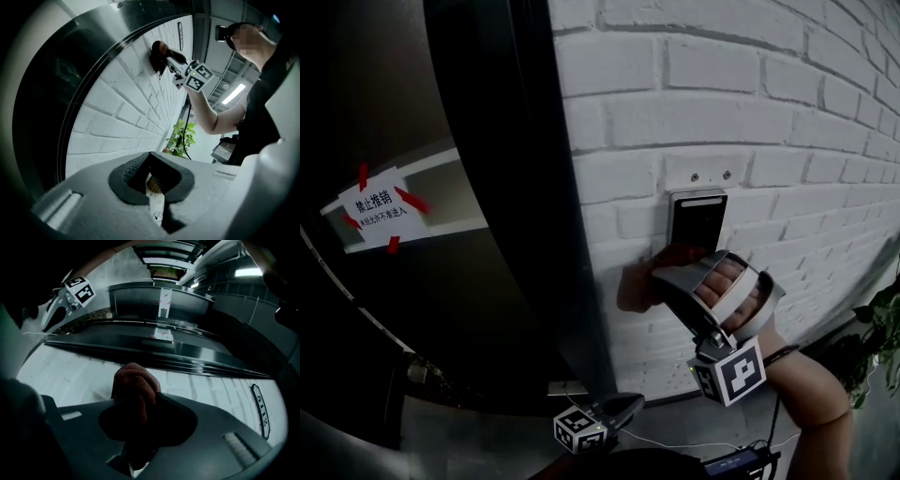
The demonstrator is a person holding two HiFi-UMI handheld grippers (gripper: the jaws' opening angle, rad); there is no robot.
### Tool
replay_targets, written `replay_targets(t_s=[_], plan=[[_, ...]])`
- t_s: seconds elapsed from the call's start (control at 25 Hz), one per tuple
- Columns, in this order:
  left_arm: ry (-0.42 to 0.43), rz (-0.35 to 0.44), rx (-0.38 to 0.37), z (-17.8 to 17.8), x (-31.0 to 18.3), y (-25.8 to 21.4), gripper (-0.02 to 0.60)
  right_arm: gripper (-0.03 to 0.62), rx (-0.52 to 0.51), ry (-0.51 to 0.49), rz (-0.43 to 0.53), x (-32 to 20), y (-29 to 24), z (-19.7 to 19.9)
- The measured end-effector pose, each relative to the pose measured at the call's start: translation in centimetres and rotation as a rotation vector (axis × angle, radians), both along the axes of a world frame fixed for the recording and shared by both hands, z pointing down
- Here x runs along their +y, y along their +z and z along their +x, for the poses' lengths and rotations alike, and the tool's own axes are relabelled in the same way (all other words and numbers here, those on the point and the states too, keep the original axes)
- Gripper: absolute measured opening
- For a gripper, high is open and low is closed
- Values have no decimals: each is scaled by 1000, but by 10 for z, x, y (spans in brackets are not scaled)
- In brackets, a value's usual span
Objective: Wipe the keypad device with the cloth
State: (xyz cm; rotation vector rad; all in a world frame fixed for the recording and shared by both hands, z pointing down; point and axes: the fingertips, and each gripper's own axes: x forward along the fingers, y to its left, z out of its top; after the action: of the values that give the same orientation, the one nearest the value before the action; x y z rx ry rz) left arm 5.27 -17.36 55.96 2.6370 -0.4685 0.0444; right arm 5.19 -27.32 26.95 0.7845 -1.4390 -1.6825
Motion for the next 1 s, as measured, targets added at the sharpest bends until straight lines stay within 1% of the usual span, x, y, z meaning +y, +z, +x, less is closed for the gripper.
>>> replay_targets(t_s=[0.12, 0.2, 0.24, 0.4, 0.48, 0.56, 0.64, 0.84, 0.92, 1.0], plan=[[5, -4, -2, 2, 2, 1, 3, 80, 27, -10, -60, 4, 34, 7], [10, -1, -1, 4, 4, 1, 3, 84, 8, 3, -73, 4, 43, 20], [11, -3, -1, 5, 5, 1, 5, 84, -26, 14, -80, 4, 43, 30], [9, -24, 0, 5, 9, 2, 3, 84, -235, 56, -106, 3, 30, 67], [8, -27, -2, 6, 11, 3, 3, 84, -331, 68, -91, 1, 13, 79], [10, -23, -3, 8, 12, 6, 4, 87, -443, 51, -90, -1, -14, 83], [18, -19, -1, 12, 14, 7, 3, 95, -519, 28, -80, -3, -43, 81], [18, -6, 3, 14, 19, 2, 3, 95, -603, -9, 32, -1, -119, 80], [9, -9, 1, 10, 20, 4, 3, 95, -654, -23, 51, -2, -147, 84], [-1, -13, -1, 7, 21, 5, 3, 95, -699, -17, 55, -6, -165, 89]])
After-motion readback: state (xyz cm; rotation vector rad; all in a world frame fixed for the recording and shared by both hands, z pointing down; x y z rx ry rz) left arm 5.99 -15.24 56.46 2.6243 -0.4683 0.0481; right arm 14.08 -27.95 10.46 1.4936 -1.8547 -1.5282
